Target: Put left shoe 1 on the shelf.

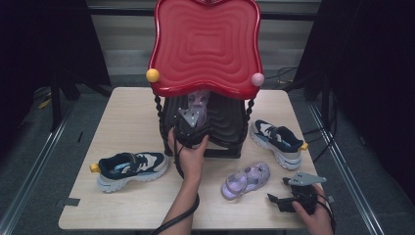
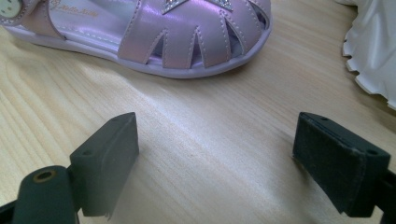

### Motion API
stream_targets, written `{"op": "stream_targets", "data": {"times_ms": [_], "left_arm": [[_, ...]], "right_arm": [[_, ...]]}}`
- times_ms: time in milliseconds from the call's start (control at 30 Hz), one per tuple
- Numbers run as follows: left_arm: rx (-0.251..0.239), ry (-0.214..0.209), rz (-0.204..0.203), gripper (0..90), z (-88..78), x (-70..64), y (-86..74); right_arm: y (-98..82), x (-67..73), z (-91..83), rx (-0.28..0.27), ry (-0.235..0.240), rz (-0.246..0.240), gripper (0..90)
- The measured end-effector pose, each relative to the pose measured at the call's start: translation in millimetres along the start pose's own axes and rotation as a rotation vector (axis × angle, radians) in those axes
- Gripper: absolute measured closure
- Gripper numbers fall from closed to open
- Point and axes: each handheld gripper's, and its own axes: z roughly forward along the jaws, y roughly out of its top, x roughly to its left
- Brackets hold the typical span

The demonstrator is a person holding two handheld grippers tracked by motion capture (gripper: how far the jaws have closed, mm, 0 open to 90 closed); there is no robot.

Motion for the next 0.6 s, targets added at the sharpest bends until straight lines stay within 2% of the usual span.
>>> {"op": "stream_targets", "data": {"times_ms": [100,233,333,467,600], "left_arm": [[0.01,-0.007,0.002,20.0,-3.1,1.2,0.9],[0.023,-0.015,0.027,19.8,-9.6,2.4,0.4],[0.034,-0.045,0.04,19.7,-15.7,4.5,-1.1],[0.046,-0.063,0.046,19.6,-20.9,6.1,-1.1],[0.071,-0.087,0.073,19.4,-26.9,9.7,-1.3]], "right_arm": [[0.0,0.0,-0.1,0.001,-0.003,-0.001,13.9],[0.0,0.0,0.0,-0.001,0.0,-0.001,13.9],[0.0,0.0,0.0,0.0,-0.001,-0.001,13.9],[0.0,0.0,-0.1,0.001,-0.002,-0.001,13.9],[0.0,0.0,0.0,0.0,-0.001,-0.001,13.9]]}}
